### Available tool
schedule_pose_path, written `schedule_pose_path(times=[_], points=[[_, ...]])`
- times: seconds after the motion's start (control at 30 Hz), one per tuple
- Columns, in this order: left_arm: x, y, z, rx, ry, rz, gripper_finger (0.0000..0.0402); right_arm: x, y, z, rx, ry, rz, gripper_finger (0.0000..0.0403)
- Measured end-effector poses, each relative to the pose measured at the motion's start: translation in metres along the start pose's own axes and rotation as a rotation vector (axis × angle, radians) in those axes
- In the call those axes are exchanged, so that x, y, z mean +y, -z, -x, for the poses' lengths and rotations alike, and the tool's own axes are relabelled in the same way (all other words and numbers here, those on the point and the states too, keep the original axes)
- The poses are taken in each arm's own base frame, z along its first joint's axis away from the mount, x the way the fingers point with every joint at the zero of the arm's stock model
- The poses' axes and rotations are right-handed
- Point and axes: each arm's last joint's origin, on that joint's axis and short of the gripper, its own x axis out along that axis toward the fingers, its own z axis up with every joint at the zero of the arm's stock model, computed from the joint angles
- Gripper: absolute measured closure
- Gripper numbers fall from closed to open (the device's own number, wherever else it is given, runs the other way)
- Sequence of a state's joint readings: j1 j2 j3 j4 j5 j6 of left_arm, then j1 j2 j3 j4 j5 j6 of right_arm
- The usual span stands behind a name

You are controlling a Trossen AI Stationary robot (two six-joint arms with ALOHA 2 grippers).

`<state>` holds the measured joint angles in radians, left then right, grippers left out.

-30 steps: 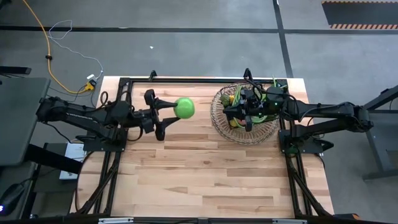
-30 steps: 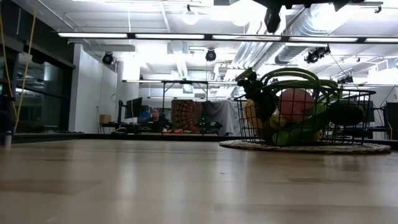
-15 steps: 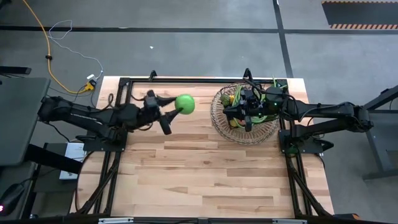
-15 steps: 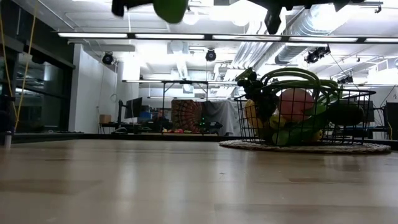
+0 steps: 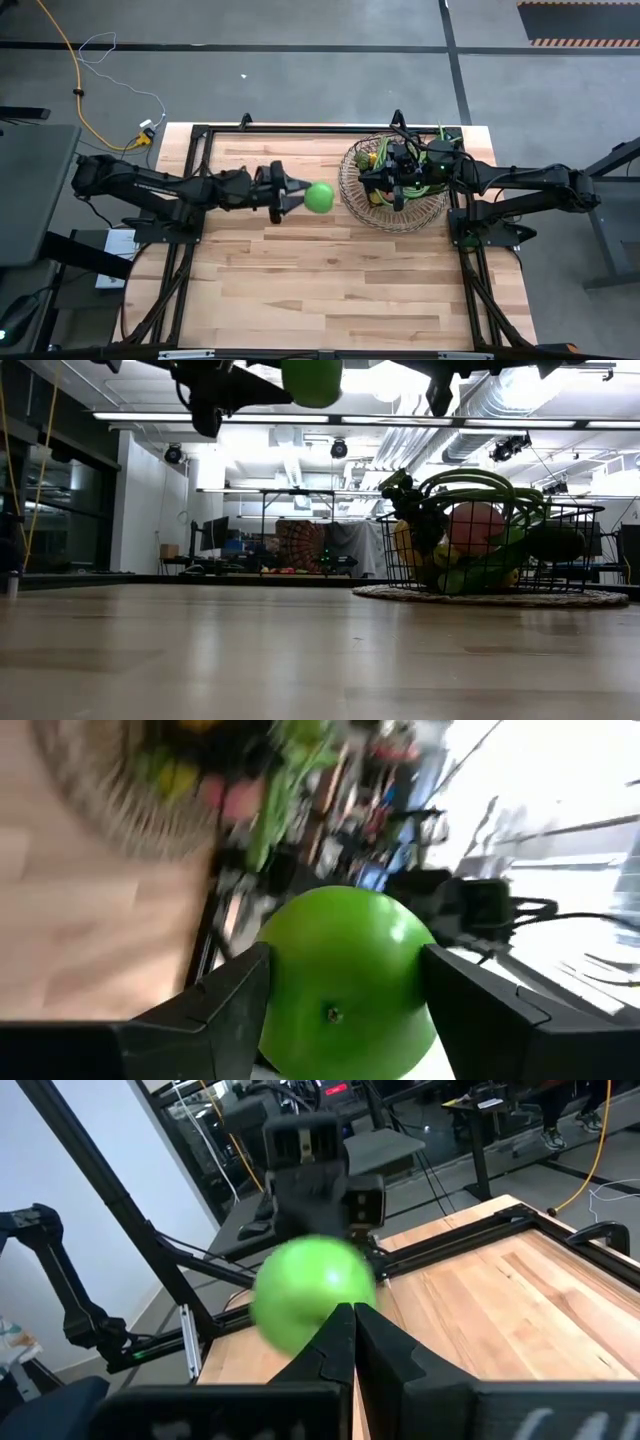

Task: Build produce basket
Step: Put the green apple into the wire basket

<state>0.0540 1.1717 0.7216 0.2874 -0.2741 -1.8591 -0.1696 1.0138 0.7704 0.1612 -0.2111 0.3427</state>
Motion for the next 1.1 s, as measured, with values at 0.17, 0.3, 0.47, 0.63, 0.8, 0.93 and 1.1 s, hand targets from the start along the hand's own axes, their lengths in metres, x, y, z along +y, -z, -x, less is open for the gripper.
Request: schedule_pose_path(times=[0.17, 0.3, 0.47, 0.63, 0.8, 0.93, 1.1], points=[[0.008, 0.003, -0.007, 0.061, -0.048, 0.042, 0.0167, 0.000, 0.000, 0.000, 0.001, 0.000, 0.001, 0.0403], [0.006, 0.003, -0.008, 0.062, -0.024, 0.048, 0.0167, 0.000, 0.000, 0.000, 0.003, 0.001, 0.001, 0.0403], [0.001, 0.002, -0.008, 0.063, 0.030, -0.009, 0.0167, 0.000, 0.000, 0.000, 0.002, 0.000, 0.002, 0.0403], [-0.012, -0.007, -0.010, 0.064, 0.138, -0.258, 0.0167, 0.003, -0.007, 0.000, -0.073, -0.027, 0.025, 0.0403], [-0.045, -0.015, -0.013, 0.069, 0.248, -0.604, 0.0167, 0.004, -0.012, 0.001, -0.122, -0.044, 0.038, 0.0403], [-0.076, -0.014, -0.011, 0.034, 0.300, -0.972, 0.0167, 0.005, -0.012, 0.001, -0.125, -0.056, 0.033, 0.0403], [-0.102, -0.009, -0.007, 0.010, 0.207, -1.473, 0.0167, 0.006, -0.014, 0.001, -0.137, -0.082, 0.020, 0.0403]])
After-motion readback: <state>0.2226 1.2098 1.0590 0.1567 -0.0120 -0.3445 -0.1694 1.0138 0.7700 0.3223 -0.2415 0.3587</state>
